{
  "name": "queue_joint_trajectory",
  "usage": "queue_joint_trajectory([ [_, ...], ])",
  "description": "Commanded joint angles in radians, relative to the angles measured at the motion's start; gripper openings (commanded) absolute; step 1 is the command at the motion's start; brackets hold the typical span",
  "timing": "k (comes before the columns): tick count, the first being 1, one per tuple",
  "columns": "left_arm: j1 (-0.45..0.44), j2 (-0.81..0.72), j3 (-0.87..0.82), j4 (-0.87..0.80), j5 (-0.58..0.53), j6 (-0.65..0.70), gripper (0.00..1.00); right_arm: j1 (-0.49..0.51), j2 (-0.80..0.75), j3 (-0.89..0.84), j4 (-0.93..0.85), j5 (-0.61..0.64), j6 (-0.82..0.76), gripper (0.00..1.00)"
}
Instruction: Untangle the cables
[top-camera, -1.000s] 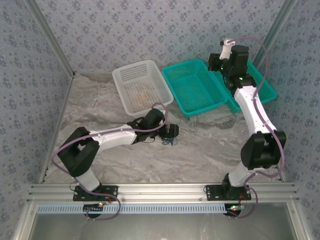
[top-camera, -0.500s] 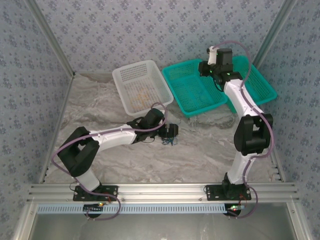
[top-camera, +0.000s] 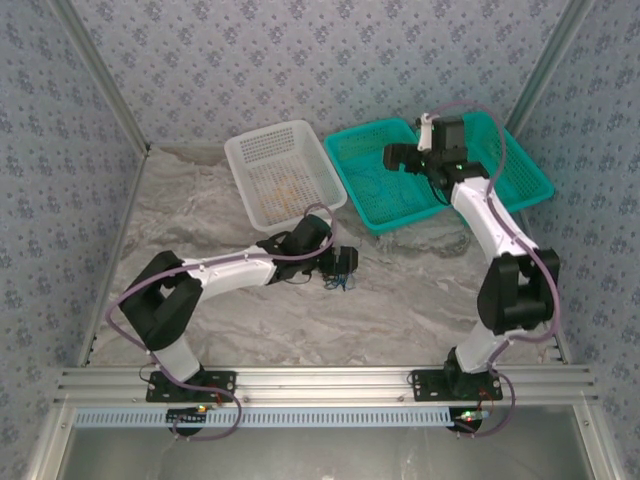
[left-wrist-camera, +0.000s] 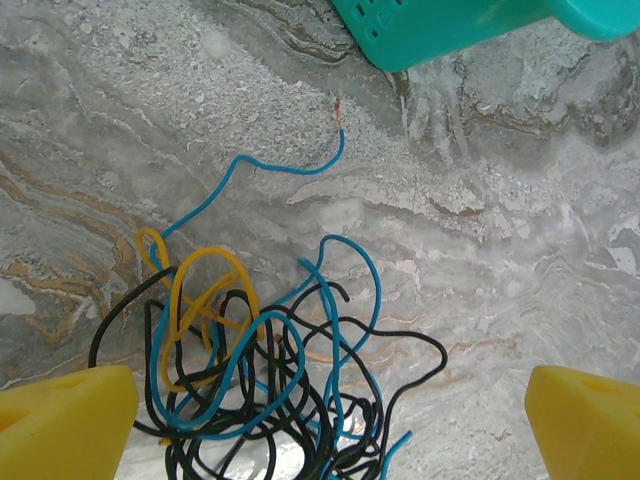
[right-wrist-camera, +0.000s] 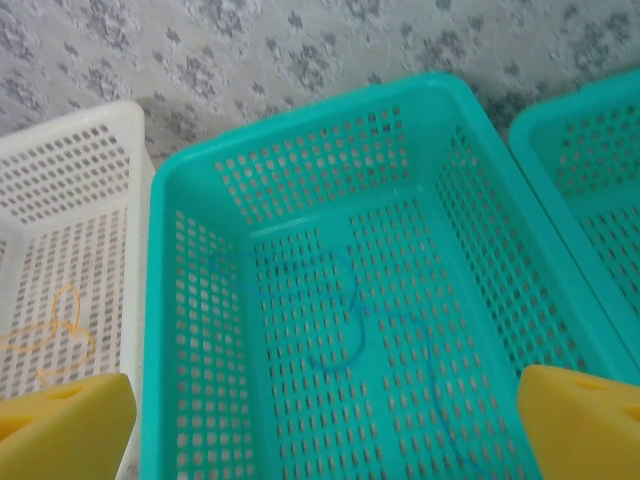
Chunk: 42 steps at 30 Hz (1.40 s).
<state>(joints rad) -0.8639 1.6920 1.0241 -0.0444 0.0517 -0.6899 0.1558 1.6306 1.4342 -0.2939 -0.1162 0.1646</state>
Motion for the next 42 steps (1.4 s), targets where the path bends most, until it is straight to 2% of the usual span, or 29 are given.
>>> queue_joint_trajectory([
  [1, 0.005, 0.022, 0.045, -0.035, 0.004, 0.001, 0.99, 0.016, -0.126, -0.113, -0.006, 0.047, 0.071, 1.00],
  [13, -0.033, 0.121, 0.177, -0.110, 0.071, 0.068, 0.99, 0.044, -0.464, -0.495, -0.084, 0.106, 0.217, 1.00],
  [22, -0.071, 0.189, 0.284, -0.164, 0.130, 0.140, 0.99, 0.086, -0.633, -0.713, -0.142, 0.087, 0.406, 1.00],
  [28, -0.078, 0.209, 0.313, -0.172, 0.163, 0.159, 0.99, 0.123, -0.686, -0.817, -0.157, -0.036, 0.487, 1.00],
  [32, -0.084, 0.195, 0.307, -0.155, 0.179, 0.176, 0.99, 0.150, -0.680, -0.884, -0.120, -0.075, 0.554, 1.00],
  [36, -0.083, 0.099, 0.236, -0.119, 0.098, 0.171, 0.99, 0.165, -0.640, -0.921, -0.011, -0.142, 0.599, 1.00],
  [40, -0.084, 0.015, 0.177, -0.155, -0.037, 0.105, 1.00, 0.197, -0.572, -0.924, 0.144, -0.288, 0.542, 0.99],
  [42, -0.083, -0.012, 0.160, -0.178, -0.069, 0.066, 0.99, 0.219, -0.540, -0.914, 0.181, -0.305, 0.538, 0.97],
])
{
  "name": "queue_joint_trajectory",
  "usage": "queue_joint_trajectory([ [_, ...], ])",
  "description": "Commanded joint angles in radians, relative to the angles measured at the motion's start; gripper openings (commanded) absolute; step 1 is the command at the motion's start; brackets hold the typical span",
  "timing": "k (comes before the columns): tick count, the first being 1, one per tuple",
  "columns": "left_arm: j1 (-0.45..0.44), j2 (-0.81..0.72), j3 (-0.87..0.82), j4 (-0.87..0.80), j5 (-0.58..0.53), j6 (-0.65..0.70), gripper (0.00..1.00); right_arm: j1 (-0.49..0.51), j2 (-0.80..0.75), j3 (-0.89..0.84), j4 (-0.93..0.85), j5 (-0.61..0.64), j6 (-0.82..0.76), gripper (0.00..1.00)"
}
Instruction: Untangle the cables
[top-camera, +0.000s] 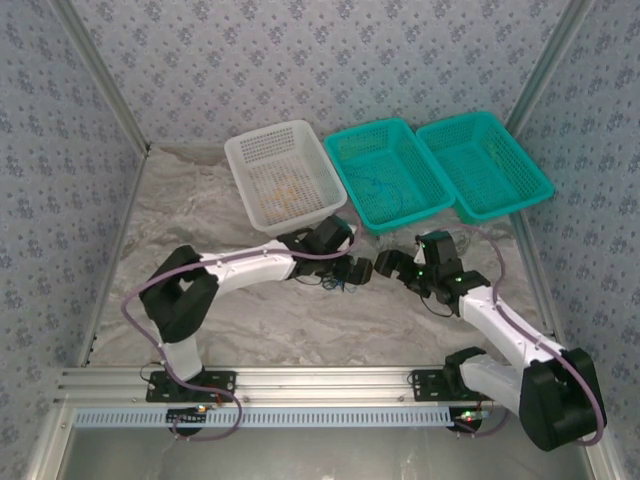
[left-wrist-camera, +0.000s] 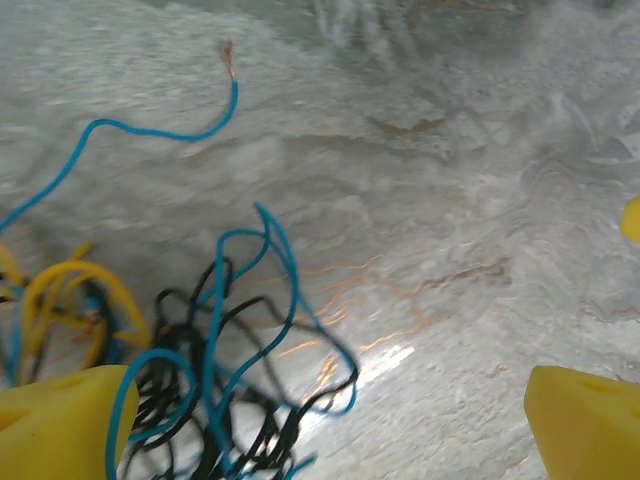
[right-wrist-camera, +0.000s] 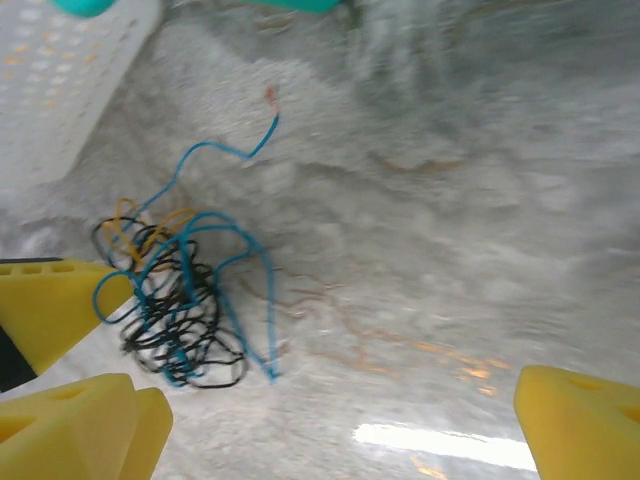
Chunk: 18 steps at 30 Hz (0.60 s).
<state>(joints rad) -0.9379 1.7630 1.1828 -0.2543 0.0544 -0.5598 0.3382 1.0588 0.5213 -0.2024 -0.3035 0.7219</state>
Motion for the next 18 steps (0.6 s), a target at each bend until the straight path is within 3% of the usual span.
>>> queue_joint_trajectory([
  [1, -0.010, -0.094, -0.006, 0.025, -0.078, -0.076, 0.99, 0.051, 0.048, 0.006, 0.088, -0.101, -0.012, 0.97],
  [9, -0.003, -0.120, -0.008, -0.023, -0.114, -0.138, 0.99, 0.106, 0.150, 0.021, 0.225, -0.109, 0.031, 0.88],
  [12, 0.014, -0.124, 0.002, -0.111, -0.195, -0.221, 0.99, 0.133, 0.183, 0.035, 0.241, -0.086, 0.028, 0.86],
  [18, 0.082, -0.169, -0.123, -0.011, -0.131, -0.348, 0.97, 0.160, 0.252, 0.031, 0.312, -0.065, 0.057, 0.78],
])
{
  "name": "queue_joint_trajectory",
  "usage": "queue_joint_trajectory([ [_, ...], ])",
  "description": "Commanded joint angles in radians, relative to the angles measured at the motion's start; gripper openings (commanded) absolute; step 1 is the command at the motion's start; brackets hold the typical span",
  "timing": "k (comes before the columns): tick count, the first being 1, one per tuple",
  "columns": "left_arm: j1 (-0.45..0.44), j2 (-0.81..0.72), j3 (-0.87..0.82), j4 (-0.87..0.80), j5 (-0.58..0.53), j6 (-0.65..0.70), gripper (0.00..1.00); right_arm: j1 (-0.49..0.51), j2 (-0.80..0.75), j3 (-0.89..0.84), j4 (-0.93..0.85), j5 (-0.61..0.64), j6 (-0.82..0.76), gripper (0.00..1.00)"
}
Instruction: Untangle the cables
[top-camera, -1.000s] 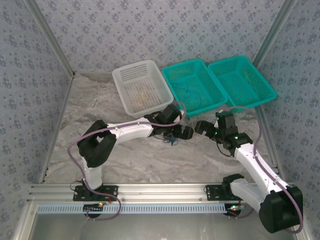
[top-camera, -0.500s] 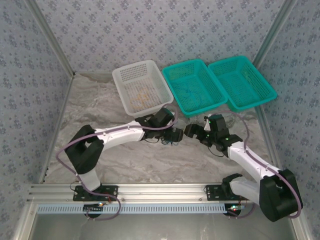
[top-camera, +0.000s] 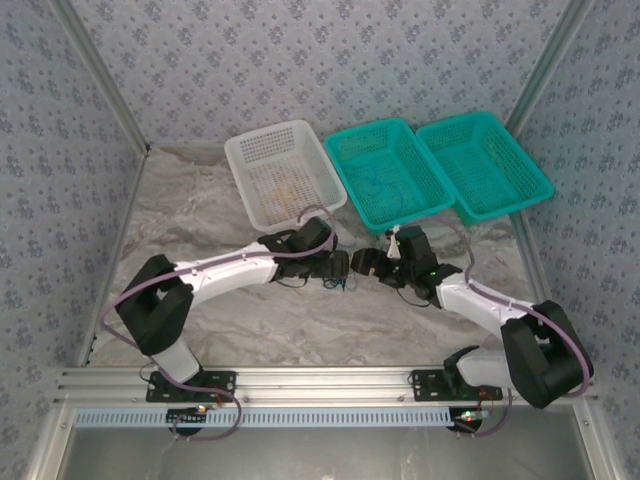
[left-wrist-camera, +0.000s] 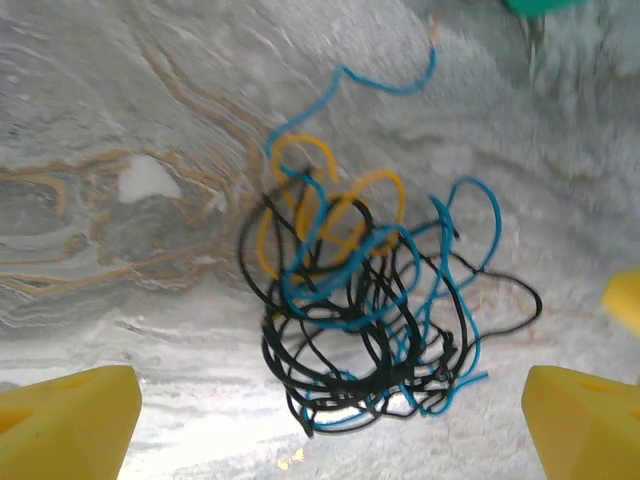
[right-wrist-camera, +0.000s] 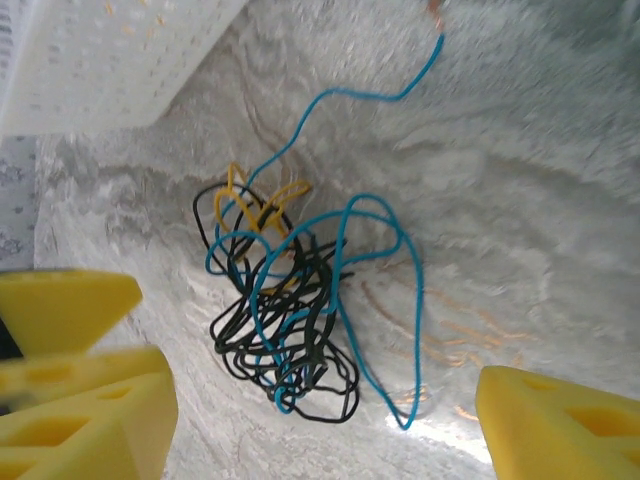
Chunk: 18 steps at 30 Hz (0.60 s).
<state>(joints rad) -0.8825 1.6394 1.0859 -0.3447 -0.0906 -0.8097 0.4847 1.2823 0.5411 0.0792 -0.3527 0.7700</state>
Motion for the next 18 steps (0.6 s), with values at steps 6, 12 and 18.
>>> queue_joint_trajectory([
  [6, 0.035, 0.020, 0.025, 0.013, 0.031, -0.111, 0.94, 0.031, 0.090, 0.036, 0.048, -0.007, 0.009, 0.66],
  [12, 0.031, 0.056, 0.034, 0.007, 0.007, -0.158, 0.77, 0.041, 0.111, 0.032, 0.077, 0.025, 0.017, 0.53],
  [18, 0.026, 0.084, 0.061, 0.035, 0.063, -0.109, 0.60, 0.041, 0.122, 0.030, 0.123, 0.054, 0.015, 0.36],
])
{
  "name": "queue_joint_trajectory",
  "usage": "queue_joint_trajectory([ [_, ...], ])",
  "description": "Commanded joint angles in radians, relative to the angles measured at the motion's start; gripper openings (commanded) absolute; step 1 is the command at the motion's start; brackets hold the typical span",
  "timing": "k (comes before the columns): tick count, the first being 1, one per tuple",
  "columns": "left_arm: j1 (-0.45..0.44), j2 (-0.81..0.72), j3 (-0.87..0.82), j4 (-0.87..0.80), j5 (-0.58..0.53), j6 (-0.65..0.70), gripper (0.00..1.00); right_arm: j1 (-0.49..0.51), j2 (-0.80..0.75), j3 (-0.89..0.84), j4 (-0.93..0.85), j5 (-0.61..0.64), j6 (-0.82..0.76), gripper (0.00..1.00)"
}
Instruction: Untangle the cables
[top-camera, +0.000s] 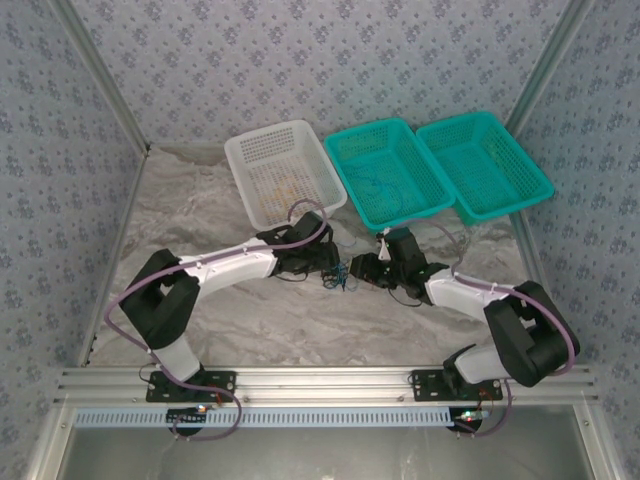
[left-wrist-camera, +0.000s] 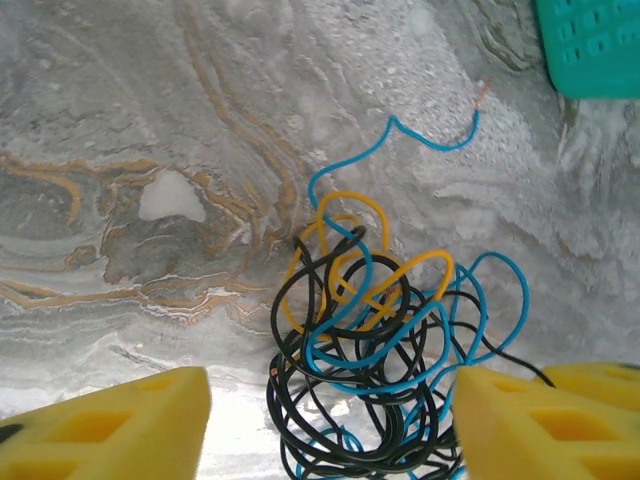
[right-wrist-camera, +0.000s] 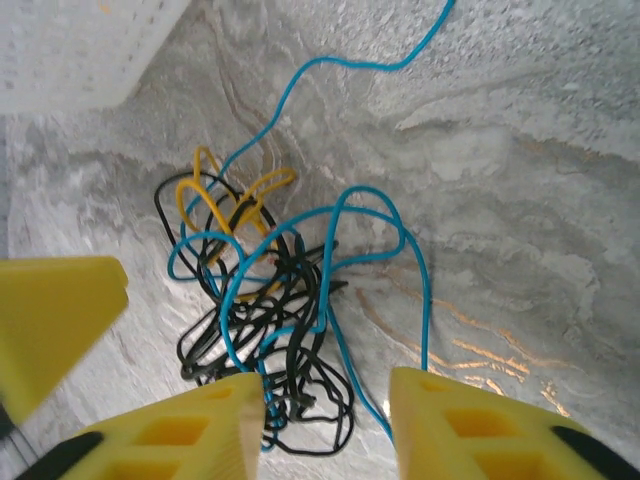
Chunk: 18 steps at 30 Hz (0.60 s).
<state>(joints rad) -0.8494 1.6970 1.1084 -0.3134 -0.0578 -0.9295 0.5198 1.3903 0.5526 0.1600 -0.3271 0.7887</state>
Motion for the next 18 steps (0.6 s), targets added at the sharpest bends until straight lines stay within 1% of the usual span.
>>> queue_joint_trajectory([
  [1, -0.007, 0.035, 0.046, 0.002, 0.038, 0.016, 0.58, 0.006, 0.021, 0.024, 0.044, 0.028, -0.005, 0.33],
  [3, -0.007, 0.051, 0.062, -0.006, 0.049, 0.022, 0.55, 0.008, 0.029, 0.030, 0.046, 0.031, -0.006, 0.29],
  [5, -0.008, 0.063, 0.076, -0.016, 0.054, 0.027, 0.54, 0.009, 0.035, 0.029, 0.053, 0.037, -0.003, 0.26],
  [10, -0.007, 0.073, 0.084, -0.022, 0.059, 0.030, 0.57, 0.010, 0.043, 0.027, 0.058, 0.032, -0.008, 0.20],
  [14, -0.007, 0.077, 0.088, -0.022, 0.066, 0.034, 0.57, 0.012, 0.050, 0.027, 0.068, 0.024, -0.010, 0.16],
  [18, -0.007, 0.092, 0.109, -0.034, 0.091, 0.058, 0.57, 0.014, 0.043, 0.020, 0.078, 0.022, -0.026, 0.05],
])
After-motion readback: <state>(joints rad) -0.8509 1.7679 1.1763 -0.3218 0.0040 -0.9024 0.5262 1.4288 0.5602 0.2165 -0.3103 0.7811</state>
